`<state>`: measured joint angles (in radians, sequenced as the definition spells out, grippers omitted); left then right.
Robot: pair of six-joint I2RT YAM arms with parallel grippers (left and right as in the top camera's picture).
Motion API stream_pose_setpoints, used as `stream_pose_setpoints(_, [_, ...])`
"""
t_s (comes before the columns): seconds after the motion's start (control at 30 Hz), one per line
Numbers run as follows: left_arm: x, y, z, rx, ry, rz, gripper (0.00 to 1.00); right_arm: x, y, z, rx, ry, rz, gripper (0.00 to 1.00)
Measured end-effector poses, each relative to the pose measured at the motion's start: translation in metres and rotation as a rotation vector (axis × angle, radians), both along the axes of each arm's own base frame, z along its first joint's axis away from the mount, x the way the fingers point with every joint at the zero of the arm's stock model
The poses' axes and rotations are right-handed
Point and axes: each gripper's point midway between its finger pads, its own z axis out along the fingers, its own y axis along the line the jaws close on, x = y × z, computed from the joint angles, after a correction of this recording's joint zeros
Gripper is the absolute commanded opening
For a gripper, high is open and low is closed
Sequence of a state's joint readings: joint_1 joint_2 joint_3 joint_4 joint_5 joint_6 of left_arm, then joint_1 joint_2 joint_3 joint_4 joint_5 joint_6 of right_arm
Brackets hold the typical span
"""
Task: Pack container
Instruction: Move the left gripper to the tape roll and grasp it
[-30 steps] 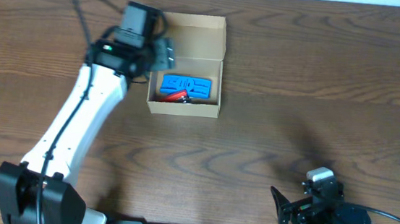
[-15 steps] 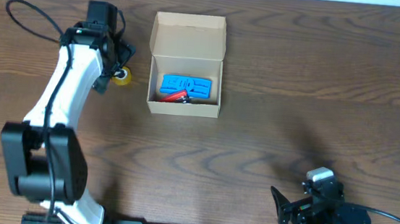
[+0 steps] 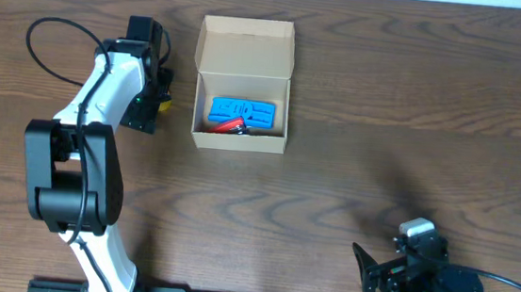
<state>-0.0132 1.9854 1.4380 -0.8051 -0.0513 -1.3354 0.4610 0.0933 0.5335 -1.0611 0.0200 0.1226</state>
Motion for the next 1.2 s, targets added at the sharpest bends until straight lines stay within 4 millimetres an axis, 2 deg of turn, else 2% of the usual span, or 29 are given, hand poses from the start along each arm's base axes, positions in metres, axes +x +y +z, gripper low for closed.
stream_pose_setpoints(0.37, [-0.004,-0.003,-0.018,-0.029,0.039,0.067,0.95,0.000,0.000,0.000,0.000,0.000,0.000,0.99])
stream_pose_setpoints(0.7, [-0.001,0.009,-0.027,-0.064,0.039,0.139,0.96,0.000,0.000,0.000,0.000,0.000,0.000,0.99])
stream_pose_setpoints(0.9, [0.003,0.002,-0.038,-0.109,0.047,0.140,1.00,0.000,0.000,0.000,0.000,0.000,0.000,0.99])
stream_pose_setpoints(1.0, [0.004,-0.001,-0.038,-0.127,0.050,0.140,0.83,0.000,0.000,0.000,0.000,0.000,0.000,0.99])
stream_pose_setpoints(1.03, [0.004,-0.002,-0.038,-0.133,0.050,0.138,0.69,0.000,0.000,0.000,0.000,0.000,0.000,0.99])
stream_pose_setpoints(1.1, [0.004,-0.003,-0.038,-0.142,0.049,0.144,0.52,0.000,0.000,0.000,0.000,0.000,0.000,0.99])
stream_pose_setpoints(1.13, [0.004,-0.004,-0.038,-0.146,0.050,0.139,0.39,0.000,0.000,0.000,0.000,0.000,0.000,0.99])
stream_pose_setpoints(1.2, [0.005,-0.005,-0.039,-0.151,0.048,0.142,0.25,0.000,0.000,0.000,0.000,0.000,0.000,0.99])
